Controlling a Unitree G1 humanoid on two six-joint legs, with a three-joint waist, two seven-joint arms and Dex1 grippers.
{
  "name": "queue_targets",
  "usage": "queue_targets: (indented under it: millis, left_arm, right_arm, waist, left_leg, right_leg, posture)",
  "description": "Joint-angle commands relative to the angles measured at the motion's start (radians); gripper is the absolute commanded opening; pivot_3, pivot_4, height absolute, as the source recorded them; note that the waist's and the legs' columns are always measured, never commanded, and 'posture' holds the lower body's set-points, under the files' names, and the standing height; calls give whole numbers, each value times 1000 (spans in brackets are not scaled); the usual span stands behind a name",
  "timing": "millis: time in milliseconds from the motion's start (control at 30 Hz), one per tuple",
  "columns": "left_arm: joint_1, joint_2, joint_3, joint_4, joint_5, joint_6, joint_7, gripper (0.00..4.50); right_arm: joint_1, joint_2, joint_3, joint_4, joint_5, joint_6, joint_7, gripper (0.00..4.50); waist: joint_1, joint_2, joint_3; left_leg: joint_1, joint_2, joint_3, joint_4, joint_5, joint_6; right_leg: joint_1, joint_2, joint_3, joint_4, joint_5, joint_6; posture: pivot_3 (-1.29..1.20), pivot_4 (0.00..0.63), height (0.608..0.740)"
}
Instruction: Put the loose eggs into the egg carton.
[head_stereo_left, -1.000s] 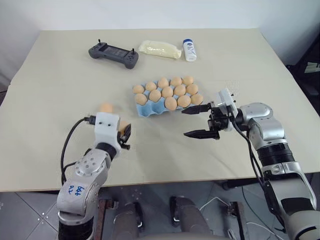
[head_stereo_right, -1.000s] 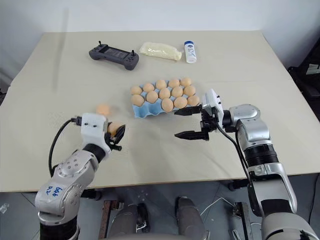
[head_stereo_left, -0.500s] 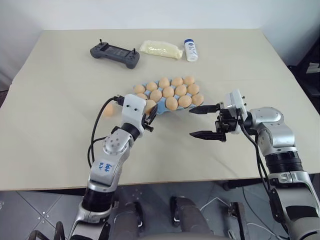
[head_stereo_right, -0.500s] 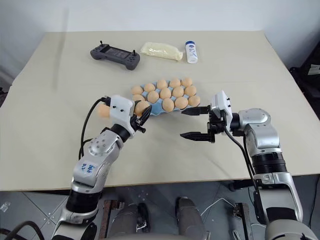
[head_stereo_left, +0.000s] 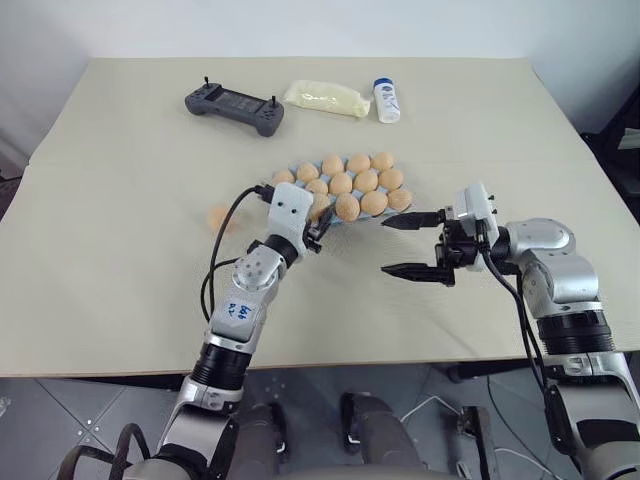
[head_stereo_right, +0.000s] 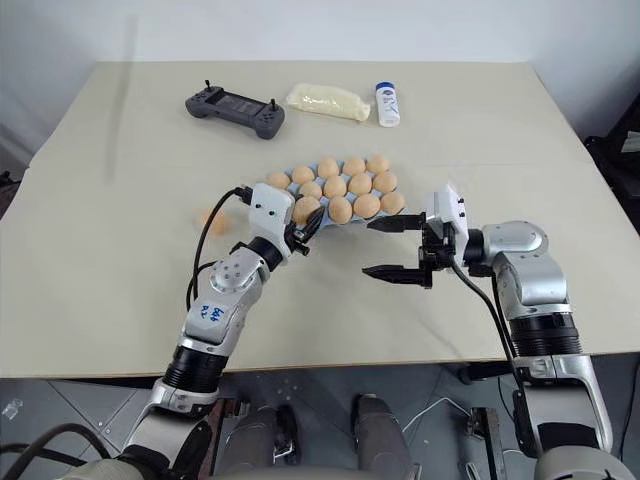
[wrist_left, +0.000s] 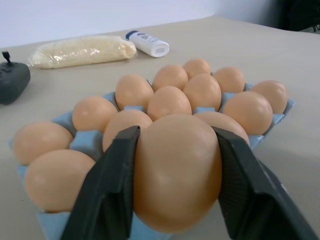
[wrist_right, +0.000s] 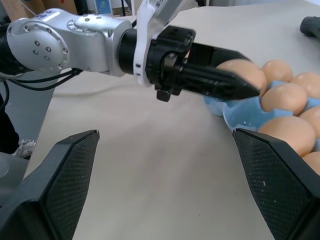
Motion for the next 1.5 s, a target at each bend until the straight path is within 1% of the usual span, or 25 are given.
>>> queue_targets:
  millis: [33,67,133,233,667,767,867,967,1033,1100,1133,1233,1267,1367,1500]
  left_arm:
    - [-32,-5,-3,4,19,-41,-9,2951]
    - [-32,-6,-3,6,22,-45,-9,3191]
    - [-31,-9,-2,5,29,-53,-4,3533]
    - [-29,-11,-4,-2,29,-52,-7,4475]
    - [-6,-20,-26,-52,50,-34,-10,4475]
    - [33,-9,-24,-133,49,-1,-12,4475]
    - [114,15,0,-269,21,70,-29,4475]
    - [270,73,71,-482,-62,170,-80,4475]
    - [344,107,134,-568,-106,228,-97,4475]
    - [388,130,182,-615,-138,273,-104,4475]
    - [437,161,226,-638,-143,278,-115,4475]
    - [548,232,342,-670,-154,277,-138,4475]
    - [560,243,361,-671,-160,277,-139,4475]
    - [592,279,476,-643,-184,266,-143,4475]
    - [575,300,519,-609,-191,255,-140,4475]
  right_arm:
    - [3,-14,-30,-41,26,3,-6,4500]
    - [3,-14,-30,-41,25,3,-7,4500]
    - [2,-13,-28,-40,24,4,-8,4500]
    - [-1,-12,-26,-38,22,4,-8,4500]
    - [-9,-10,-18,-31,18,4,-3,4500]
    - [-5,-14,-20,-37,19,6,-4,4500]
    - [1,-16,-24,-45,23,12,-5,4500]
    - [4,-17,-26,-44,30,15,3,4500]
    - [-2,-16,-25,-35,31,14,6,4500]
    - [-8,-15,-23,-26,30,12,8,4500]
    - [-14,-12,-20,-18,29,8,10,4500]
    - [-32,1,-16,7,28,-4,20,4500]
    - [-36,3,-16,13,29,-7,23,4500]
    - [-56,14,-10,40,22,-20,32,4500]
    - [-74,23,-6,65,15,-33,38,4500]
  waist:
    - [0,0,0]
    - [0,0,0]
    - [0,0,0]
    - [1,0,0]
    - [1,0,0]
    - [-1,0,0]
    - [-3,0,0]
    - [-6,0,0]
    - [-6,0,0]
    - [-6,0,0]
    - [-7,0,0]
    - [-10,0,0]
    - [-10,0,0]
    - [-9,0,0]
    - [-8,0,0]
  left_leg:
    - [0,0,0,0,0,0]
    - [0,0,0,0,0,0]
    - [0,-1,0,0,0,0]
    - [0,-1,0,0,0,0]
    - [0,-1,0,0,0,0]
    - [0,-1,0,0,0,0]
    - [0,0,0,-1,0,0]
    - [0,4,0,-1,0,-1]
    - [1,5,0,-1,1,-2]
    - [1,6,0,-1,1,-2]
    - [2,5,0,0,1,-2]
    - [2,5,0,0,-3,-2]
    - [2,5,0,0,-3,-1]
    - [2,5,0,0,-3,-1]
    - [2,4,0,-1,-4,-1]
  right_leg:
    - [0,0,0,0,0,0]
    - [0,0,0,0,0,0]
    - [0,0,0,0,0,0]
    - [0,0,0,0,0,0]
    - [0,0,0,0,0,0]
    - [0,0,0,0,0,0]
    - [0,1,0,0,0,0]
    - [0,1,1,1,0,0]
    - [0,2,1,1,0,0]
    - [0,3,1,2,0,0]
    - [0,2,1,3,0,-1]
    - [1,0,1,2,0,-1]
    - [1,0,0,2,0,-1]
    - [1,-1,0,2,0,-3]
    - [0,-1,0,1,-1,-5]
  posture:
    - [0,150,740]
    - [0,150,740]
    - [0,150,740]
    - [0,150,740]
    - [0,150,740]
    - [0,150,740]
    - [0,150,740]
    - [0,150,740]
    - [0,150,740]
    - [0,150,740]
    - [0,150,740]
    - [0,150,740]
    - [0,150,740]
    - [0,150,740]
    - [0,150,740]
